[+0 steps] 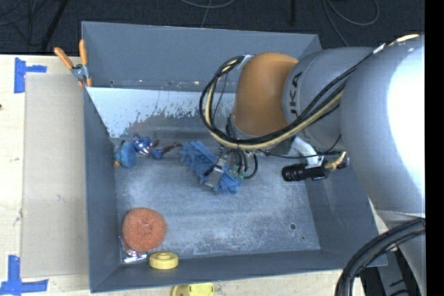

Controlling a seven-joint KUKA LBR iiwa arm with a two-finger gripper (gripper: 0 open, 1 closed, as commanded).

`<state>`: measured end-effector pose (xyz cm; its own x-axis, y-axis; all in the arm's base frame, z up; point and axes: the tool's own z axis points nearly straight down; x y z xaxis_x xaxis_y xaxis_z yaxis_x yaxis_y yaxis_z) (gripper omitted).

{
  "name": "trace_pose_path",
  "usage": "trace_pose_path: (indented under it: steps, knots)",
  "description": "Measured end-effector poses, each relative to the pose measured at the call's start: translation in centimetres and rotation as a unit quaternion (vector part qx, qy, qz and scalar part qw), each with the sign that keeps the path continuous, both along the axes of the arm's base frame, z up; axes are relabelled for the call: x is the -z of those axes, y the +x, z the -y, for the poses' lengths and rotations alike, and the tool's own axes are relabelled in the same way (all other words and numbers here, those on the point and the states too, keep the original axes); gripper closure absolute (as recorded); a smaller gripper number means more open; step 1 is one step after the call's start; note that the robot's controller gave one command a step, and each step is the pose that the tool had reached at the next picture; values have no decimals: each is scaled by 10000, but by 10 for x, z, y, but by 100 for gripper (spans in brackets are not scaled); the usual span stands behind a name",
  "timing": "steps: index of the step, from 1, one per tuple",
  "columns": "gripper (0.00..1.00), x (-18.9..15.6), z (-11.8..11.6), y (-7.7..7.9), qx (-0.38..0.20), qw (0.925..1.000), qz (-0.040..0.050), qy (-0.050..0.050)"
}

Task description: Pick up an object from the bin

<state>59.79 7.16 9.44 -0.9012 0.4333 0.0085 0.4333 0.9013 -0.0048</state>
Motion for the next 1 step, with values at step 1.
trace_pose_path:
  steps: [1]
  knots:
    - [100,-23,0,1,-4,10000,11,1]
